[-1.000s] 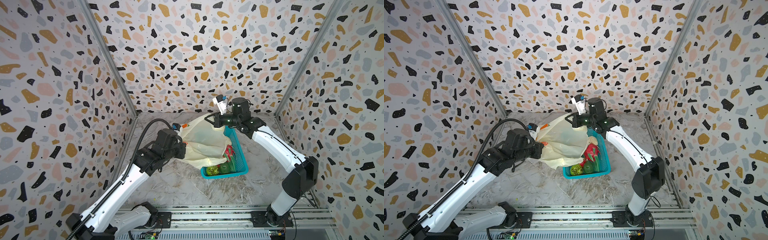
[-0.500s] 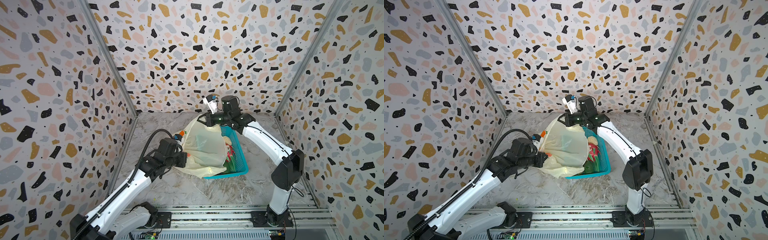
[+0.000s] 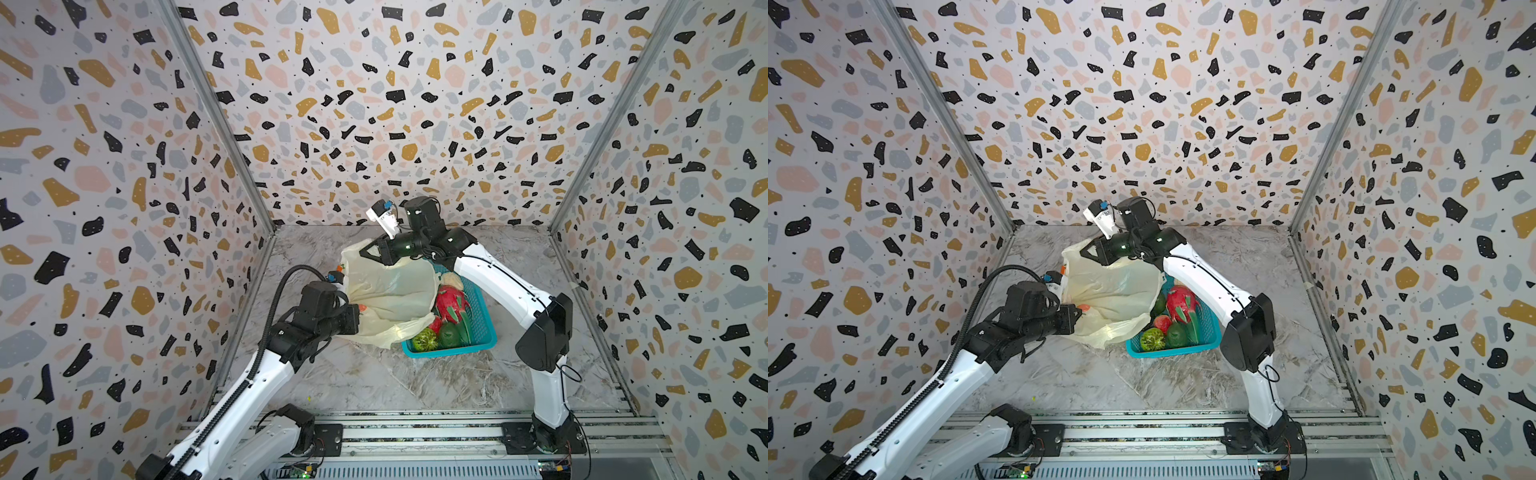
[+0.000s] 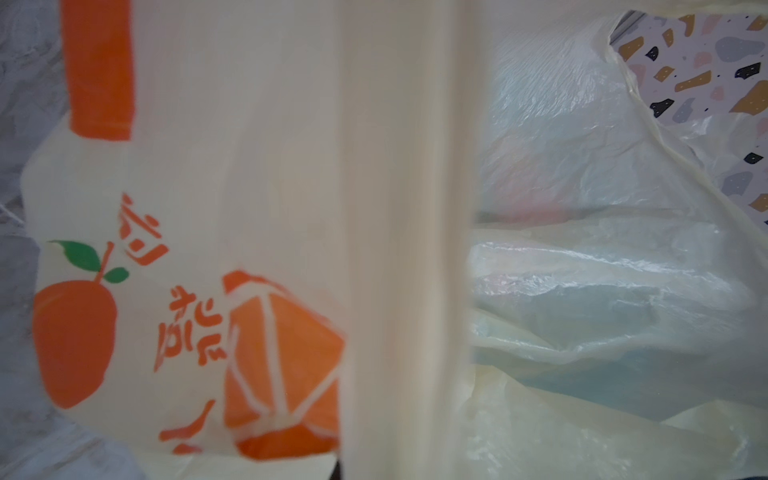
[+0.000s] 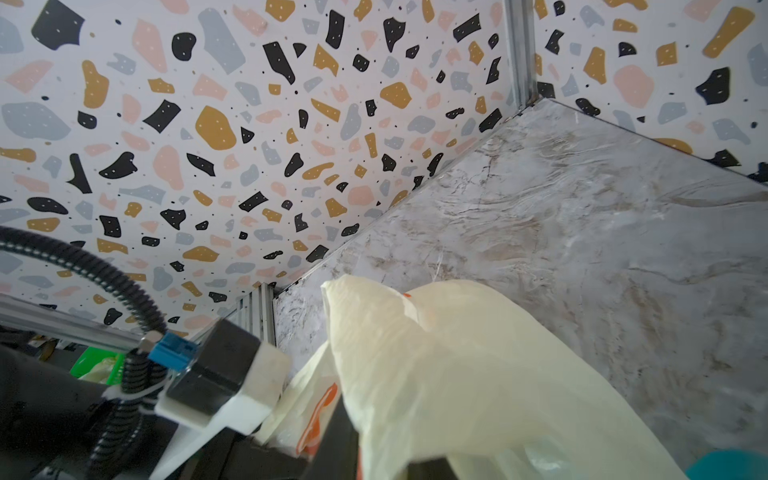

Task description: Place the fruits into the plastic bag

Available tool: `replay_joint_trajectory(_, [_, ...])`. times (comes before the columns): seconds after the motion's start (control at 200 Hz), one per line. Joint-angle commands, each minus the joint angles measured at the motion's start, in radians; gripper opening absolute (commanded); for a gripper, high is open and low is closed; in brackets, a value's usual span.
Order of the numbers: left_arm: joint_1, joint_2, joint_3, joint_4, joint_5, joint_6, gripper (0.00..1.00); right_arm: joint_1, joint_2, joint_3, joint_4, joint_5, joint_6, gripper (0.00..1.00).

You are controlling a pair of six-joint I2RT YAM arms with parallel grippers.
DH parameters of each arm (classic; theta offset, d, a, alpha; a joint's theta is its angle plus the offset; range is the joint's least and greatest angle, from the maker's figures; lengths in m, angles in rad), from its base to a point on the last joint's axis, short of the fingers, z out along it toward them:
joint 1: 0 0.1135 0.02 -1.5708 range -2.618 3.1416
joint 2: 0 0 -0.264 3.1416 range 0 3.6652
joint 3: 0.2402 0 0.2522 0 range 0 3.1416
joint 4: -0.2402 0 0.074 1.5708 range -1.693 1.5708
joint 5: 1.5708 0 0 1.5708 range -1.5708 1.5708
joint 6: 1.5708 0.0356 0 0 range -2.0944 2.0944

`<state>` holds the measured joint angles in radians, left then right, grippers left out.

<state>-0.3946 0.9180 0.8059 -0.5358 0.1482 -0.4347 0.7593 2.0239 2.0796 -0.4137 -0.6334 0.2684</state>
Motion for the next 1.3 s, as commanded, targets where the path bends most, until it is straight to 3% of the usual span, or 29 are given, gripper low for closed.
replay_joint_trajectory(0.0, [0.018, -0.003, -0.040, 0.044, 0.011, -0.001, 0.00, -0.025, -0.020, 0.039, -0.025, 0.071, -0.016, 0.33])
replay_joint_trajectory(0.13, [0.025, 0.002, -0.080, 0.078, 0.052, -0.002, 0.00, -0.070, -0.053, 0.031, -0.019, 0.126, 0.003, 0.70])
replay_joint_trajectory(0.265, [0.026, 0.005, -0.097, 0.099, 0.076, -0.006, 0.00, -0.137, -0.144, -0.020, -0.009, 0.144, 0.002, 0.92])
replay_joint_trajectory(0.436, [0.026, 0.012, -0.098, 0.117, 0.100, -0.005, 0.00, -0.249, -0.368, -0.263, 0.062, 0.157, 0.004, 0.93])
replay_joint_trajectory(0.616, [0.028, 0.035, -0.090, 0.138, 0.113, -0.011, 0.00, -0.420, -0.647, -0.626, 0.145, 0.203, 0.110, 0.92])
replay_joint_trajectory(0.736, [0.030, 0.047, -0.080, 0.149, 0.095, -0.007, 0.00, -0.428, -0.752, -0.822, 0.106, 0.308, 0.091, 0.90])
replay_joint_trajectory(0.971, [0.029, 0.067, -0.058, 0.160, 0.123, 0.024, 0.00, -0.333, -0.761, -1.034, 0.050, 0.421, 0.096, 0.90])
replay_joint_trajectory(1.066, [0.030, 0.070, -0.054, 0.160, 0.120, 0.024, 0.00, -0.298, -0.716, -1.044, 0.043, 0.487, 0.096, 0.92])
replay_joint_trajectory(1.291, [0.028, 0.071, -0.056, 0.157, 0.117, 0.024, 0.00, -0.262, -0.609, -1.026, 0.016, 0.519, 0.086, 0.95])
